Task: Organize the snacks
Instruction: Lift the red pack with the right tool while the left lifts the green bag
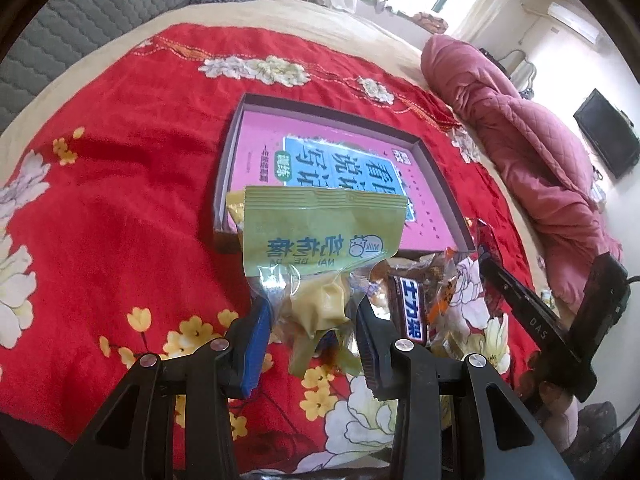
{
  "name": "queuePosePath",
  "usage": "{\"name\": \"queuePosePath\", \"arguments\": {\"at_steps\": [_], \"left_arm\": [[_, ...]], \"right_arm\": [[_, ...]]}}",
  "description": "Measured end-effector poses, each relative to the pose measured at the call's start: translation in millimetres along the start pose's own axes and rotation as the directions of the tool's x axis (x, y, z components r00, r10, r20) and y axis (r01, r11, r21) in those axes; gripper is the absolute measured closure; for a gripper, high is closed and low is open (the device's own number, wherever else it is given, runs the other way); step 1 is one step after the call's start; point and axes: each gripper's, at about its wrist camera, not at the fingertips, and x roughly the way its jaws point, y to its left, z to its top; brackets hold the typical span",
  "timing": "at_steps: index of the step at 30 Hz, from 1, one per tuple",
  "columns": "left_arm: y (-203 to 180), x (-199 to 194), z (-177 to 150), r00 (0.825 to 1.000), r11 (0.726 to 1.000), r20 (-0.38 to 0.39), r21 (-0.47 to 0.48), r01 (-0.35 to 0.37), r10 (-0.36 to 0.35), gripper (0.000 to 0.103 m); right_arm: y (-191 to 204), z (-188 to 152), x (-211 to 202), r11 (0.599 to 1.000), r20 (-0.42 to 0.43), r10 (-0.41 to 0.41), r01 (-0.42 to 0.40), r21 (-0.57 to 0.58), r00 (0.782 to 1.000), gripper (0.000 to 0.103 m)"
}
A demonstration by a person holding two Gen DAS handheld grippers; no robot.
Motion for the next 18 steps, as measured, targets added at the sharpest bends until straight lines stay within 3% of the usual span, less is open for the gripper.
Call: {"name": "queuePosePath", "arguments": {"at_steps": [18], "left_arm": [[-28.7,-6.4,26.6,0.998,0.998,0.053,0.055,-0.039,0.036,0.062]], "right_arm": [[11.1,15.3,-1.1,0.999,0.064,0.053,-0.052,-0.006,0.997,0.086]]}}
